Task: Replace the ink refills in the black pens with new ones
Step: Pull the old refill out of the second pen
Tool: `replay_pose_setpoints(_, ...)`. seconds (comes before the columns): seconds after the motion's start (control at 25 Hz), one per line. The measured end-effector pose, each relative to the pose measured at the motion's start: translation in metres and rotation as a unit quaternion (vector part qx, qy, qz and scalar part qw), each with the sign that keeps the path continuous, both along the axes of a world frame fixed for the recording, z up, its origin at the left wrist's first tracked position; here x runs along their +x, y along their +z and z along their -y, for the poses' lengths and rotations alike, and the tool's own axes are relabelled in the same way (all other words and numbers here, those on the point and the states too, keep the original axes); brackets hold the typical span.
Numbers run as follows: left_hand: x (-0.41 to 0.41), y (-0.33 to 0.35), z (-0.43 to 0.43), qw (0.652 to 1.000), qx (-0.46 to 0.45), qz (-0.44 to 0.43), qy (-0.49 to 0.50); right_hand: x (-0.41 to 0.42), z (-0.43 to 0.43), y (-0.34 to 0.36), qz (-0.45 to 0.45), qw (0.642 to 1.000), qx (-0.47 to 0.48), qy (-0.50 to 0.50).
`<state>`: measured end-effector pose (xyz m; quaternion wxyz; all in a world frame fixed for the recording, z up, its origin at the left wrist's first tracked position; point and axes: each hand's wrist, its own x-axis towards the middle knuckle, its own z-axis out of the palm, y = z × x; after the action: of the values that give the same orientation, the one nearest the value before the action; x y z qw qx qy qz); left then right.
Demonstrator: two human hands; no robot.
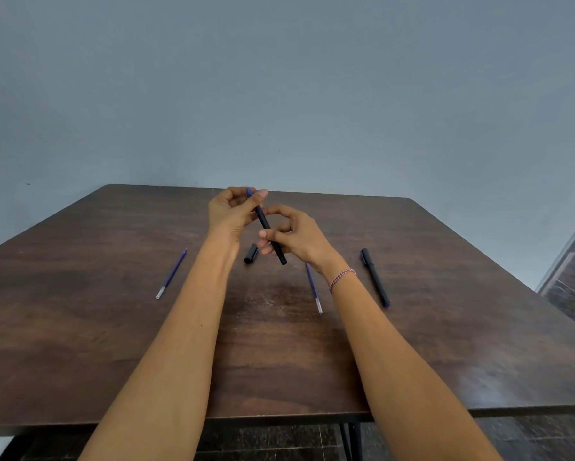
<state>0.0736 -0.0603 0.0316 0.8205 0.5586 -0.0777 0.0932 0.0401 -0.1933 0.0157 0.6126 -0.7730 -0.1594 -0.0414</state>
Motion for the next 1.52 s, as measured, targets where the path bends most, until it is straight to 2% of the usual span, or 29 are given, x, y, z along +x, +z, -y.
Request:
replay_pose_setpoints(0.12, 0.002, 0.0, -0.001, 0.998, -0.008, -0.012, -0.064, 0.001, 0.002, 0.0, 0.004, 1.0, 0.015, -0.022)
replay_pose_setpoints(0.28, 0.007, -0.005, 0.001, 0.994, 0.026, 0.029, -0.104, -0.001, 0.003, 0.004, 0.001, 0.999, 0.048, -0.021)
replay_pose_setpoints(0.48, 0.005, -0.006, 0.001, 0.998, 0.003, 0.046, -0.036, -0.001, 0.001, 0.005, -0.013, 0.998, 0.064, -0.012)
replay_pose_setpoints(0.64, 0.003, -0.004, 0.006, 0.999, 0.02, 0.034, 0.021, -0.001, -0.001, 0.004, -0.006, 0.999, 0.036, -0.015)
replay_pose_setpoints(0.8, 0.001, -0.003, 0.007, 0.999, -0.012, 0.01, -0.046, -0.003, -0.002, 0.004, -0.001, 1.0, 0.018, -0.016)
replay_pose_setpoints(0.88, 0.001, -0.005, 0.006, 0.996, 0.031, 0.026, -0.083, -0.004, -0.002, 0.004, -0.001, 1.0, 0.016, -0.02)
replay_pose_setpoints(1.0, 0.0, -0.008, 0.006, 0.994, 0.083, 0.037, -0.064, -0.003, -0.002, 0.004, -0.003, 1.0, 0.015, -0.022)
replay_pose_setpoints(1.32, -0.004, -0.005, 0.007, 0.997, 0.066, 0.029, 0.033, -0.003, -0.003, 0.003, 0.012, 0.999, -0.019, -0.031)
replay_pose_setpoints(1.4, -0.003, -0.005, 0.007, 0.997, 0.067, 0.017, 0.021, -0.004, -0.003, 0.004, 0.012, 0.999, -0.018, -0.025)
replay_pose_setpoints(1.52, 0.001, -0.007, 0.003, 0.996, 0.059, 0.017, -0.058, -0.005, -0.002, 0.005, 0.003, 1.0, 0.003, -0.022)
